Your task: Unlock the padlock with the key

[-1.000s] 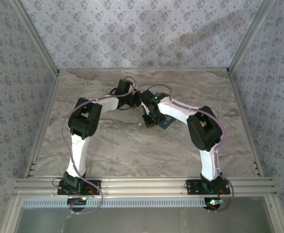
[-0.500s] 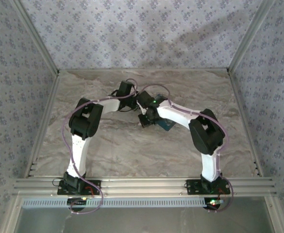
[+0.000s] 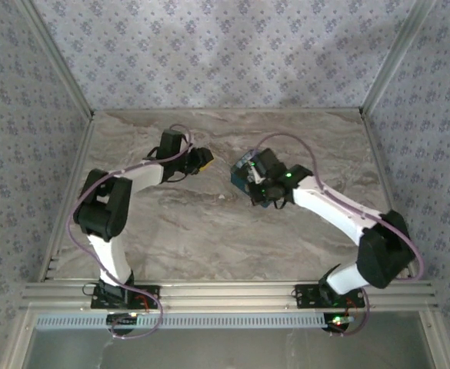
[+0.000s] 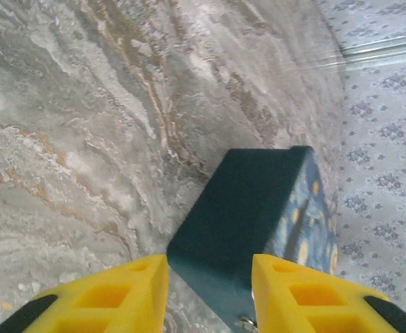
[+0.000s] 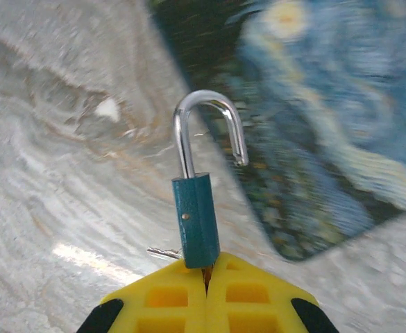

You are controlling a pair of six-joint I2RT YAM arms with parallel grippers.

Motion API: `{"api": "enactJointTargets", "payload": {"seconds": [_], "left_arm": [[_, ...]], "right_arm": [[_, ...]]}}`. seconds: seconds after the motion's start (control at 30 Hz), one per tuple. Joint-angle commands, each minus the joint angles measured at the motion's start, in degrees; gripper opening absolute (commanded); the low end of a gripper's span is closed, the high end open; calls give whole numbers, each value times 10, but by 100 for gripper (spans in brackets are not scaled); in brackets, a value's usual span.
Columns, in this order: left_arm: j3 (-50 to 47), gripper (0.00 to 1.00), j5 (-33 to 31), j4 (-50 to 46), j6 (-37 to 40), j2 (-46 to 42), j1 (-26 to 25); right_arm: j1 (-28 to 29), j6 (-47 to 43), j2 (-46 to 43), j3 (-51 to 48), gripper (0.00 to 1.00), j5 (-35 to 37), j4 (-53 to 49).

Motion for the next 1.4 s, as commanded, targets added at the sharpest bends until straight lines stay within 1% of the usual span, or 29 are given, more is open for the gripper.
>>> {"api": "enactJointTargets", "payload": {"seconds": [0.0, 0.07, 0.2, 0.33, 0.43, 0.57, 0.7, 0.73, 0.87, 0.93, 1.03, 1.07, 1.13, 1.17, 1.23, 1.27, 1.37], "left_arm": [[-35, 39, -25, -2, 25, -43, -6], [-55, 42, -41, -8, 33, -70, -10], [-86, 43, -58, -12, 42, -107, -23], [-112, 43, -72, -12, 42, -125, -38], [-134, 44, -76, 11, 32, -134, -44], [-147, 45, -84, 15, 36, -149, -51], [-158, 45, -93, 12, 38, -168, -53], [-162, 45, -96, 11, 39, -173, -53], [-174, 45, -110, 4, 45, -194, -54], [-177, 46, -117, -4, 50, -203, -53], [-182, 46, -127, -11, 53, -215, -52], [-184, 47, -131, -14, 56, -220, -53], [-188, 50, -140, -21, 58, -230, -52], [-191, 49, -144, -23, 59, -236, -51], [-195, 50, -154, -32, 64, -250, -48], [-198, 52, -159, -37, 66, -259, -46], [-208, 53, -169, -51, 75, -283, -37]], "right_arm": [[-49, 48, -46, -32, 0, 25, -28], [-89, 79, -67, -53, 0, 25, -37], [-161, 149, -101, -107, 0, 18, -47], [-214, 174, -106, -156, 0, 2, -40], [-241, 185, -90, -186, 0, -4, -20], [-267, 192, -73, -217, 0, -13, 17], [-276, 192, -51, -222, 0, -20, 34], [-277, 192, -44, -222, 4, -20, 36], [-284, 192, -28, -222, 7, -25, 43], [-288, 192, -25, -222, 13, -28, 44], [-296, 192, -17, -219, 19, -35, 41], [-295, 192, -18, -217, 24, -31, 36], [-295, 192, -22, -211, 34, -23, 23], [-296, 192, -27, -207, 37, -18, 7], [-297, 192, -46, -203, 40, -12, -6], [-299, 192, -56, -200, 42, -10, -12], [-301, 192, -79, -189, 45, 0, -34]]}}
